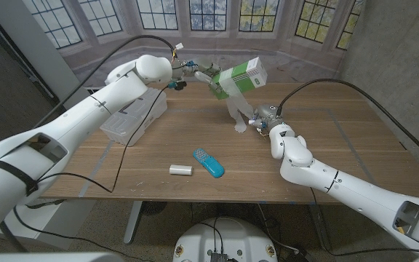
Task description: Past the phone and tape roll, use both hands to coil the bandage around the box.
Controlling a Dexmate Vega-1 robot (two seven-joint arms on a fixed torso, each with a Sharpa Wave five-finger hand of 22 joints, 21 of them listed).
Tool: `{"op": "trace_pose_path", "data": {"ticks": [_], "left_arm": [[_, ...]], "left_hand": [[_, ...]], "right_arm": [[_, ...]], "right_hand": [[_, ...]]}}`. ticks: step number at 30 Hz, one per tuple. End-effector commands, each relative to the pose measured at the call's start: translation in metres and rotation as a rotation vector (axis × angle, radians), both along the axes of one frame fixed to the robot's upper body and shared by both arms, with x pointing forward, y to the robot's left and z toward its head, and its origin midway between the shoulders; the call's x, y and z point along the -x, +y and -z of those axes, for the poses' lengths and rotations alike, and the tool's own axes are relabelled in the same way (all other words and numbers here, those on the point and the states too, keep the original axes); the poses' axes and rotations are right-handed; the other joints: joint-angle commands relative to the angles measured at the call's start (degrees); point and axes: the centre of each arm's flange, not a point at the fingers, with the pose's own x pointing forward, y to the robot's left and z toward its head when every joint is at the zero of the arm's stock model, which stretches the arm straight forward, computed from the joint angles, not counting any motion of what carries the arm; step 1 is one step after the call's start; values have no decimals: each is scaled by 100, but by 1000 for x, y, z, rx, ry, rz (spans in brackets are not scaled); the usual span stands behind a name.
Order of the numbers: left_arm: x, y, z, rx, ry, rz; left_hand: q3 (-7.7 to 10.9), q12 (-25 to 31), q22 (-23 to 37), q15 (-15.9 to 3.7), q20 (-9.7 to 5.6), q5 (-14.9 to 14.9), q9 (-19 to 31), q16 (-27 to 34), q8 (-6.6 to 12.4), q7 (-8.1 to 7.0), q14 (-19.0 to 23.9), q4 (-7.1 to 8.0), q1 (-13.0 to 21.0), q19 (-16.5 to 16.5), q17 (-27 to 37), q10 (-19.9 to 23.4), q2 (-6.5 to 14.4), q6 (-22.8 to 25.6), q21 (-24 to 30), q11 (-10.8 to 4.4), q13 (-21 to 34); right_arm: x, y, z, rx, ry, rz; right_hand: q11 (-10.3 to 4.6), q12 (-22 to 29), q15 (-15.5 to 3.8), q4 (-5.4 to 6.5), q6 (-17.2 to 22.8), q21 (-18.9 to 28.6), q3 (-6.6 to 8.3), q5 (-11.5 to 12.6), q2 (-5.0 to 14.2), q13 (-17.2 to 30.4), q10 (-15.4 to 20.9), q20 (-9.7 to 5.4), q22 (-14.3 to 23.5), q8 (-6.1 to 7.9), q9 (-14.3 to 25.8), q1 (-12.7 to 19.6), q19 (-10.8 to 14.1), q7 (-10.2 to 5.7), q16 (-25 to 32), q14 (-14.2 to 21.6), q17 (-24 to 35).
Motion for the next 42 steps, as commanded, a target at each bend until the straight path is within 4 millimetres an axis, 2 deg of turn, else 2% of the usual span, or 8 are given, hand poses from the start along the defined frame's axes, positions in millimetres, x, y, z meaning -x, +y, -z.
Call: {"op": "trace_pose_path", "data": {"ticks": [1, 10, 25, 42], "left_arm": [[0, 5, 12, -14, 56, 13], [3, 8, 15, -27, 70, 9], [10, 6, 18, -28, 104, 39], [10, 8, 29, -73, 152, 39]], "left_hand": [[50, 52, 34, 16, -17, 8, 24, 9, 1320, 157, 18, 52, -345, 9, 3, 66, 340, 156, 26, -13, 211], [39, 56, 35, 23, -11, 4, 23, 14, 1316, 166, -3, 49, -343, -4, 12, 72, 352, 145, 22, 1, 208], [34, 59, 36, 28, -18, 5, 21, 16, 1313, 161, -1, 43, -345, -15, 8, 56, 349, 140, 21, 2, 214], [8, 51, 38, 36, -1, 1, 24, 25, 1311, 168, -19, 43, -353, -20, 20, 31, 357, 131, 23, 16, 204]], "right_arm": [[-4, 0, -15, 50, -35, 6], [-1, -3, -22, 84, -46, 7], [4, -21, -31, 114, -70, 33], [2, -23, -33, 152, -78, 21]], "right_hand": [[-21, 17, -758, 4, 42, -14, -9, 3, 53, 6, 36, -389, 22, 39, 21, 5, -16, 4, -12, 74, 5], [-17, 18, -758, 9, 39, -13, -17, 2, 55, 8, 45, -388, 22, 36, 21, 1, -16, 5, -13, 81, 7], [-28, 21, -762, 8, 66, -12, -21, 1, 61, 8, 75, -396, 21, 42, 21, 10, -13, 6, -24, 90, 4], [-33, 14, -765, 8, 70, -9, -26, 0, 64, 7, 83, -403, 20, 40, 20, 16, -6, -3, -34, 112, -1]]}}
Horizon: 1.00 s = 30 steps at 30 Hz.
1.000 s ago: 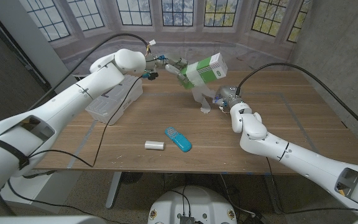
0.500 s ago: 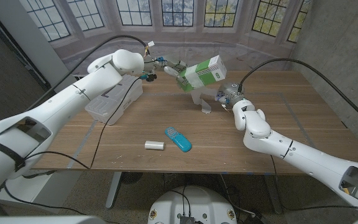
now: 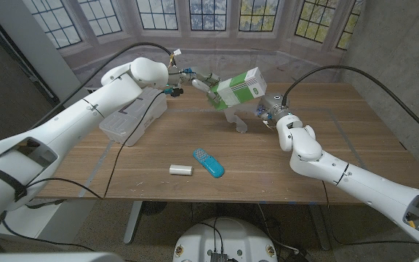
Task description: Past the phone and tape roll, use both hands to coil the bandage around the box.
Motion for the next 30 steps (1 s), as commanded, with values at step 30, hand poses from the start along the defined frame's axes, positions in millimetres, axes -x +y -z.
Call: {"op": "trace_pose_path", "data": {"ticks": [30], "left_arm": [[-19, 1, 16, -112, 118, 50]], "left_hand": [[2, 42, 10, 22, -10, 12, 20, 26, 1303, 169, -5, 39, -343, -18, 11, 34, 379, 127, 31, -2, 204]], "right_arm": [[-17, -3, -19, 59, -22, 0]], "right_hand": [[-9, 5, -750, 3, 75, -8, -29, 15, 71, 12, 81, -416, 20, 44, 19, 25, 2, 19, -44, 91, 15]]}}
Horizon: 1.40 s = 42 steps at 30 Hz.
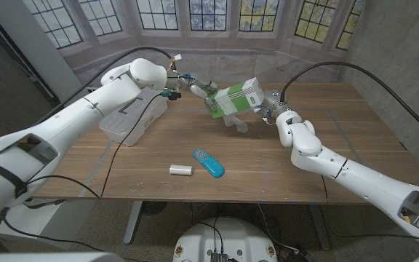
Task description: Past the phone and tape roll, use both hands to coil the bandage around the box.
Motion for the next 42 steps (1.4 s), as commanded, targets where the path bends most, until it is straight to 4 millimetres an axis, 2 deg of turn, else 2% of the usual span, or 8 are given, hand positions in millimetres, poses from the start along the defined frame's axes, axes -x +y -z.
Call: {"op": "trace_pose_path", "data": {"ticks": [1, 42], "left_arm": [[-7, -4, 4, -42, 32, 23], [-14, -11, 25, -115, 94, 27]], "left_hand": [[22, 23, 11, 21, -11, 13, 19, 26, 1294, 137, -4, 19, -341, -17, 11, 40, 378, 155, 31, 1, 204], [8, 39, 12, 12, -15, 14, 19, 43, 1307, 139, 22, 22, -334, -3, 18, 58, 409, 181, 43, 7, 197]], "right_arm": [[-4, -1, -6, 7, -7, 0], [0, -5, -17, 43, -33, -7]], "right_hand": [[17, 8, -723, -12, 74, -8, -13, 16, 70, 18, 56, -415, 20, 37, 18, 23, 2, 14, -4, 63, 13], [21, -3, -722, -8, 96, -10, -21, 15, 74, 25, 76, -427, 20, 39, 15, 24, 3, 12, -27, 86, 17]]}}
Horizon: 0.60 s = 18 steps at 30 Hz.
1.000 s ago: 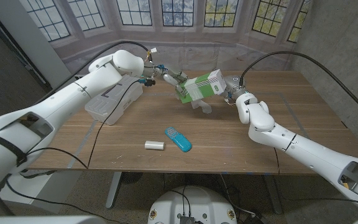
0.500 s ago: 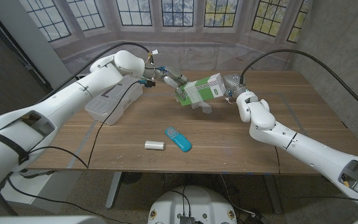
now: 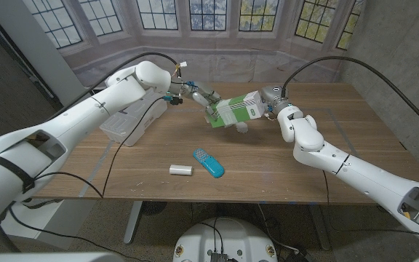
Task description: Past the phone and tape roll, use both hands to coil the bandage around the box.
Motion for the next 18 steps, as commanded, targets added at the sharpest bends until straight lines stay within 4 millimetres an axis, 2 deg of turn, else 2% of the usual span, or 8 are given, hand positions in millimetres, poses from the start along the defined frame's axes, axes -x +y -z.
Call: {"op": "trace_pose_path", "data": {"ticks": [1, 18], "left_arm": [[-2, -2, 5, -12, 15, -2], [-5, 5, 7, -16, 23, -15]], "left_hand": [[8, 42, 12, 12, -12, 21, 18, 41, 1309, 151, 21, 23, -275, -5, 12, 68, 385, 163, 43, -13, 198], [3, 45, 13, 16, -13, 26, 18, 38, 1304, 155, 17, 22, -274, -8, 11, 61, 390, 148, 44, -1, 199]], "right_arm": [[1, 0, -2, 6, -6, -5], [-5, 8, -6, 7, -5, -11]], "right_hand": [[-14, 38, -704, -7, 52, -10, -21, 37, 39, 26, 48, -428, 20, 37, 15, 21, 3, -4, -3, 49, 18], [-17, 29, -705, -10, 50, -9, -24, 36, 37, 30, 45, -427, 20, 33, 14, 28, 6, -4, -15, 50, 21]]}}
